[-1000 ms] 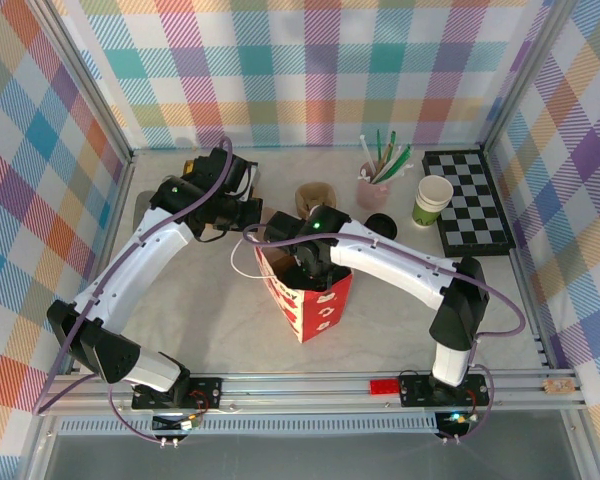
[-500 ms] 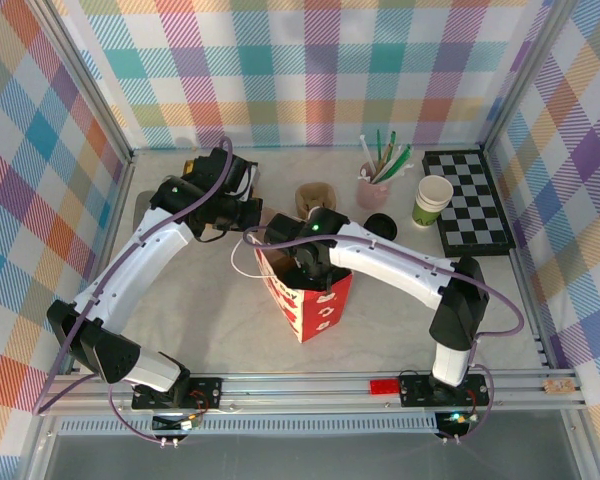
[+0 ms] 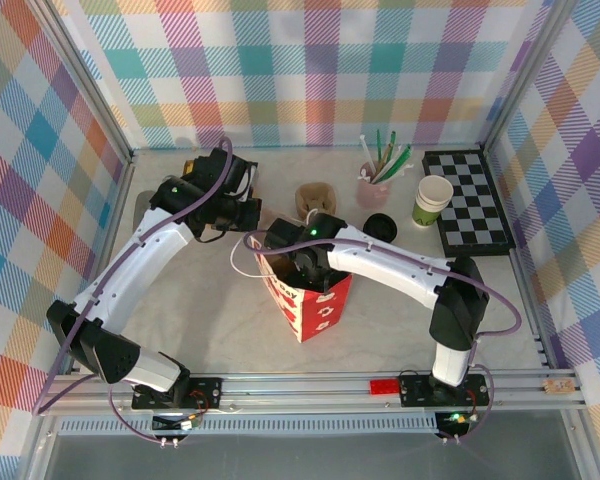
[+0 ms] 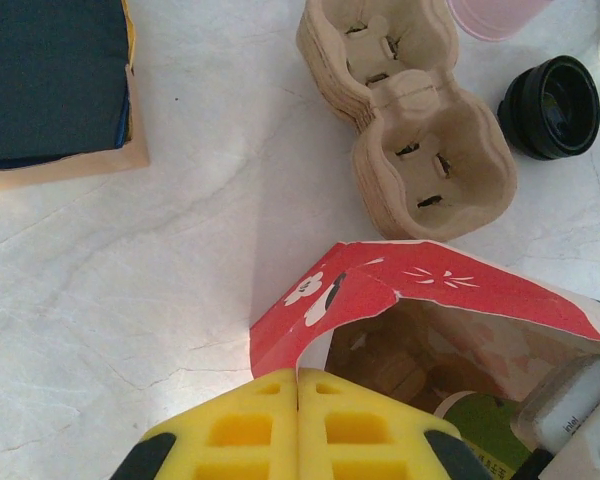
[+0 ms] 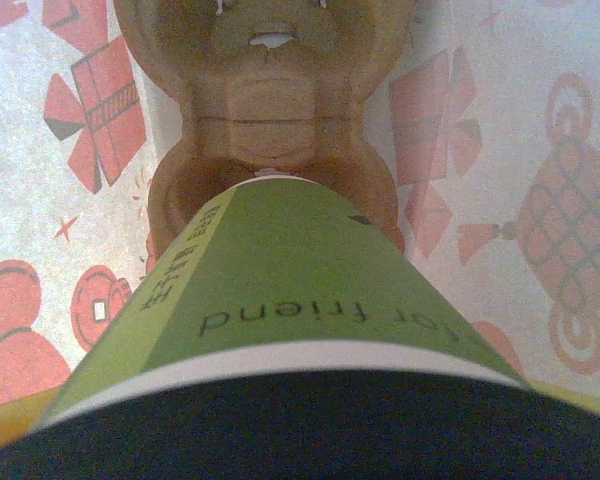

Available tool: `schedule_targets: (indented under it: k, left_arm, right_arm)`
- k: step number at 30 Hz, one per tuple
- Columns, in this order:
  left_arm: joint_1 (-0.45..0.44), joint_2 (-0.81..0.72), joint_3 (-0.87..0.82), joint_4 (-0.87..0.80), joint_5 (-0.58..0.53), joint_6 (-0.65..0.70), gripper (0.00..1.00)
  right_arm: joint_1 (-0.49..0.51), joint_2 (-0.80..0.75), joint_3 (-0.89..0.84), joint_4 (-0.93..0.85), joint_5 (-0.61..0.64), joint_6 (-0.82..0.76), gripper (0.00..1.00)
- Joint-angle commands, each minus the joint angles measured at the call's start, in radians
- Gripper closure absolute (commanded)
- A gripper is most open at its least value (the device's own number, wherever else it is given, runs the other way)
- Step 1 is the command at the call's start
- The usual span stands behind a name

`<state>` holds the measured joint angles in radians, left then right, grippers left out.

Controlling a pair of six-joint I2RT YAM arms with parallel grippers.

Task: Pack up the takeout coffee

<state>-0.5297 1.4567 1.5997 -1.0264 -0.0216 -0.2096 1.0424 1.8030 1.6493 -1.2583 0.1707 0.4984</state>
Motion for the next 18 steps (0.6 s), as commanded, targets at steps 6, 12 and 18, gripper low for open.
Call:
schedule_targets:
  k: [6,12,18]
  left_arm:
    - [-0.006,-0.042,0.014,-0.011,-0.028,-0.003,0.93]
    - [-0.006,-0.051,0.010,-0.009,-0.027,-0.005,0.93]
    - [-0.006,-0.054,0.009,-0.010,-0.028,-0.007,0.93]
  right_arm:
    - [0.007,-0.022,-0.022,-0.007,0.003,0.020,0.57]
    - [0.005,-0.024,-0.038,0.017,0.012,0.016,0.57]
    - [0.000,-0.019,-0.054,0.034,0.010,0.013,0.58]
